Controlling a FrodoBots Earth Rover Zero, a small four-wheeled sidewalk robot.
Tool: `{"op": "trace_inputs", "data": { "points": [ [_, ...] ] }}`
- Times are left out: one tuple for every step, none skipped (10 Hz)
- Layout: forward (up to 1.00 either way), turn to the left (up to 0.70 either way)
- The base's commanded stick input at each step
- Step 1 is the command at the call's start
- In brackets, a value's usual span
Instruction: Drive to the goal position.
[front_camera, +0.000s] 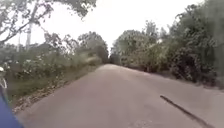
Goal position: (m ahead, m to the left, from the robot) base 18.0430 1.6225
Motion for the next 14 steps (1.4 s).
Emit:
{"op": "trace_inputs", "data": {
  "points": [
    [0.7,0.0],
    [0.7,0.09],
    [0.7,0.26],
    [0.7,0.35],
    [0.7,0.32],
    [0.7,0.02],
    [0.7,0.01],
    [0.7,0.0],
    [0.7,0.0],
    [0.7,0.0],
    [0.7,0.0],
    [0.7,0.0],
    [0.7,0.0],
    [0.7,0.0]
  ]
}}
